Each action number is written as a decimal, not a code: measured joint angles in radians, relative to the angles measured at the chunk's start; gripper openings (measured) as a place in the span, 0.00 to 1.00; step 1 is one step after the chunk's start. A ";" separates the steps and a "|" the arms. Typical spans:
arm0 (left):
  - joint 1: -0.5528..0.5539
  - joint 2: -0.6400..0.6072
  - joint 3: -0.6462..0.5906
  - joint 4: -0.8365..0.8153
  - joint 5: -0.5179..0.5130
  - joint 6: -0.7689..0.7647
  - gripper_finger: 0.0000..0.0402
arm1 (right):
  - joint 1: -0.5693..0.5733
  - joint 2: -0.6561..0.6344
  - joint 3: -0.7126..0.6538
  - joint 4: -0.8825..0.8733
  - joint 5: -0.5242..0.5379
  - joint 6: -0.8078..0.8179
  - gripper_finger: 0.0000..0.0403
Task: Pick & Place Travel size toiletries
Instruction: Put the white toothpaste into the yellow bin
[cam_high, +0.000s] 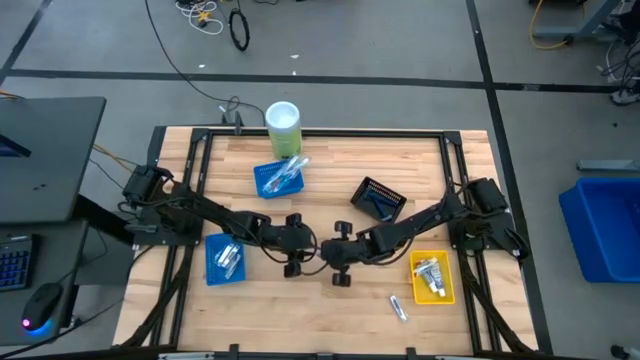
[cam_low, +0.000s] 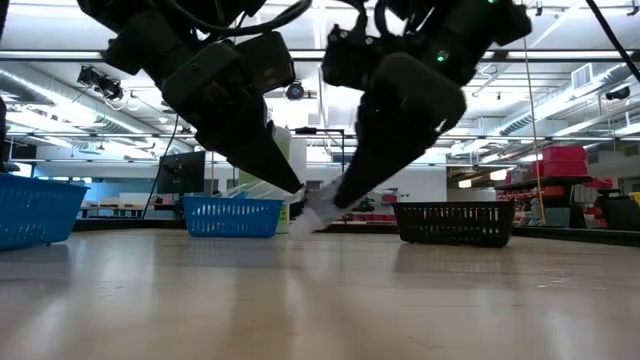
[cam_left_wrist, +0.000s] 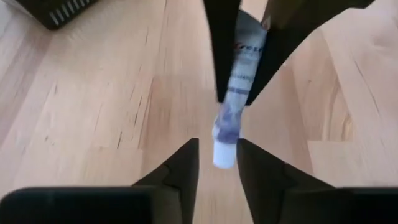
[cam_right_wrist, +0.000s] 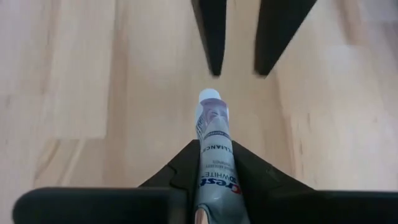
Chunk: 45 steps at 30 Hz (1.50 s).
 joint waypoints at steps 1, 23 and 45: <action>0.000 0.000 0.000 0.004 0.000 0.000 0.31 | 0.001 -0.004 0.000 -0.019 0.000 0.018 0.19; 0.056 0.000 0.001 0.013 -0.054 -0.056 0.44 | 0.361 -0.521 0.004 -1.058 -0.345 0.632 0.14; 0.073 0.000 0.001 0.014 -0.087 -0.087 0.44 | 0.520 -0.518 -0.263 -0.926 -0.292 1.174 0.33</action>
